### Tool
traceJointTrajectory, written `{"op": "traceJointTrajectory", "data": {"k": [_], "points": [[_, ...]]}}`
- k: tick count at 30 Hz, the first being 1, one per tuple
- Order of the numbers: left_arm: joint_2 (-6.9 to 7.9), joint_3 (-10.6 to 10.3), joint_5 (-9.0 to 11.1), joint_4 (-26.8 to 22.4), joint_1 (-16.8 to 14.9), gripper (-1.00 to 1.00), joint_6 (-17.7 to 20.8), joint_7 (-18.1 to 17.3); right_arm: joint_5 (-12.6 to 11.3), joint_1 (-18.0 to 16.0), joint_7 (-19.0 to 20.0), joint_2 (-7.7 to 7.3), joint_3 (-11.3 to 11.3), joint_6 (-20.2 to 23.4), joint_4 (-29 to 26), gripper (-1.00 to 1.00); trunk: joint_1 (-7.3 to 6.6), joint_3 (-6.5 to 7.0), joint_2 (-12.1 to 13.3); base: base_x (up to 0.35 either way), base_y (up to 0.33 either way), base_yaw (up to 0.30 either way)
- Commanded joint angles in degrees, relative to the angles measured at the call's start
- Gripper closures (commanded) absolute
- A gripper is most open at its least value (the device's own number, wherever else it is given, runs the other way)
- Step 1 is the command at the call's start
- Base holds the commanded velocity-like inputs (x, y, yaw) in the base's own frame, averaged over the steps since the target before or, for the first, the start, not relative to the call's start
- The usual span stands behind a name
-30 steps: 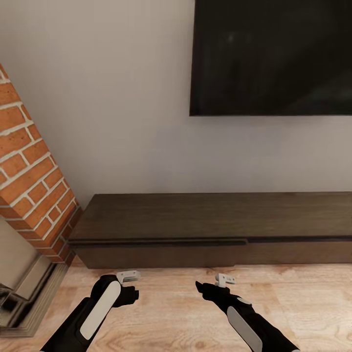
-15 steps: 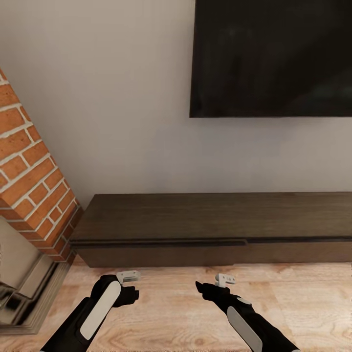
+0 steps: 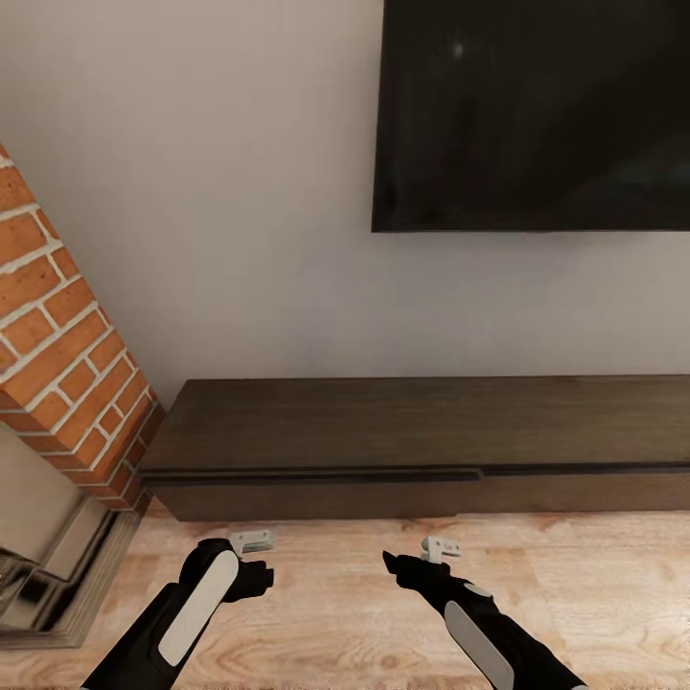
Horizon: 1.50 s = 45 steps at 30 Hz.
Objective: Place each of the two pumpkins and all three candles from the living room inside a cabinet in the living room (use any cabinet), then make sure every cabinet is closed, and position the cauldron so it is next to a table in the living room.
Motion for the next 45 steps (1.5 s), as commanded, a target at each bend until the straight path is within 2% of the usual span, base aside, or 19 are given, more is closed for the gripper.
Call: {"op": "traceJointTrajectory", "data": {"k": [1,17,45], "points": [[0.05,-0.2,0.6,0.0,0.0,-1.0,0.0,0.6,-0.4,-0.1,-0.5,-0.08,0.3,0.1,-0.1,-1.0,-0.23,0.07,0.4,0.0,0.0,0.0],[0.04,-0.2,0.5,0.3,0.0,-1.0,0.0,0.7,-0.2,-0.1,-0.4,-0.1,0.4,0.3,-0.3,-1.0,-3.74,2.8,6.8,0.0,0.0,-0.013],[0.04,-0.2,0.4,0.2,0.0,-1.0,0.0,0.5,-0.5,-0.1,-0.4,-0.28,0.0,0.3,-0.1,-1.0,-3.74,2.8,6.8,0.0,0.0,-0.268]]}}
